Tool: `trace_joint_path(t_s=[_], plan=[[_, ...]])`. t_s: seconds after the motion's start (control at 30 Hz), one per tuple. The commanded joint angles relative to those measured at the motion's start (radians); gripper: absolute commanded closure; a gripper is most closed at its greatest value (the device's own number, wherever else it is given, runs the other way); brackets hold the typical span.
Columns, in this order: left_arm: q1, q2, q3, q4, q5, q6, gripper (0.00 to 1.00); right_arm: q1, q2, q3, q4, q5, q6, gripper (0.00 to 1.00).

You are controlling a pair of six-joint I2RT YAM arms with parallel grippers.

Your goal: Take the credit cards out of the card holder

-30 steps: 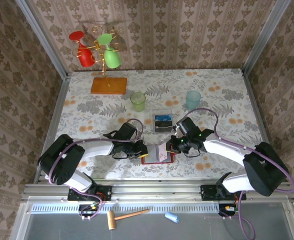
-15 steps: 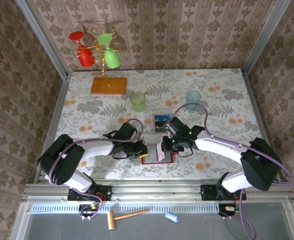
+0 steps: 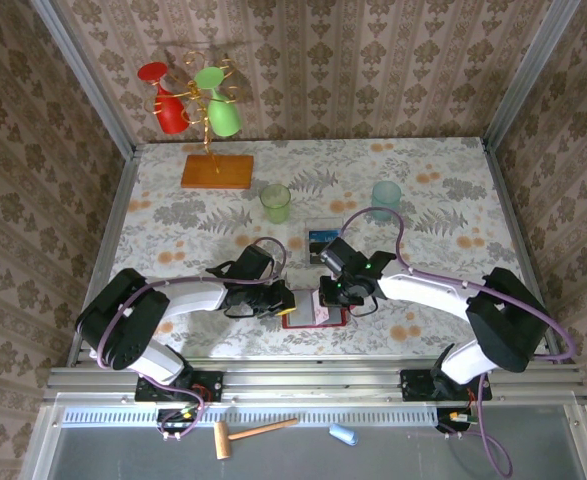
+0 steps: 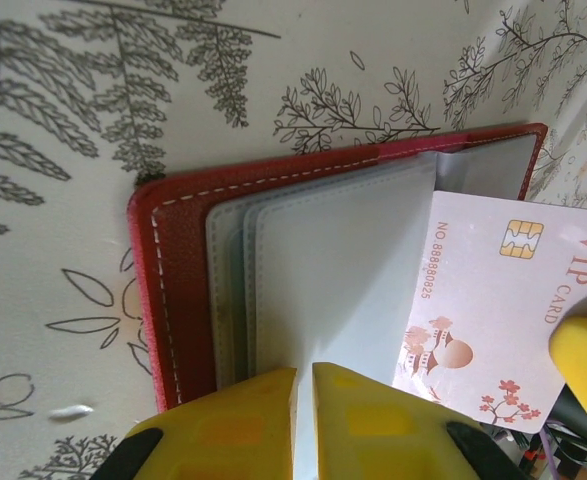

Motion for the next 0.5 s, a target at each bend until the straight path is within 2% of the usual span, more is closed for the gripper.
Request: trace_joint_path(t_s=[0.0, 0.1, 0.23, 0.47], plan=[[0.006, 0.017, -0.011, -0.023, -0.006, 0.011, 0.86, 0.008, 0.006, 0.005, 0.009, -0.01, 0.033, 0.88], [0.008, 0.02, -0.011, -0.022, -0.006, 0.013, 0.86, 0.009, 0.007, 0.002, 0.013, -0.015, 0.035, 0.88], [0.008, 0.019, -0.012, -0.021, -0.002, 0.013, 0.86, 0.01, 0.005, 0.0, 0.015, -0.013, 0.033, 0.93], [0.011, -0.006, -0.012, -0.027, -0.008, 0.011, 0.85, 0.0, -0.072, 0.028, -0.035, 0.012, -0.018, 0.98]])
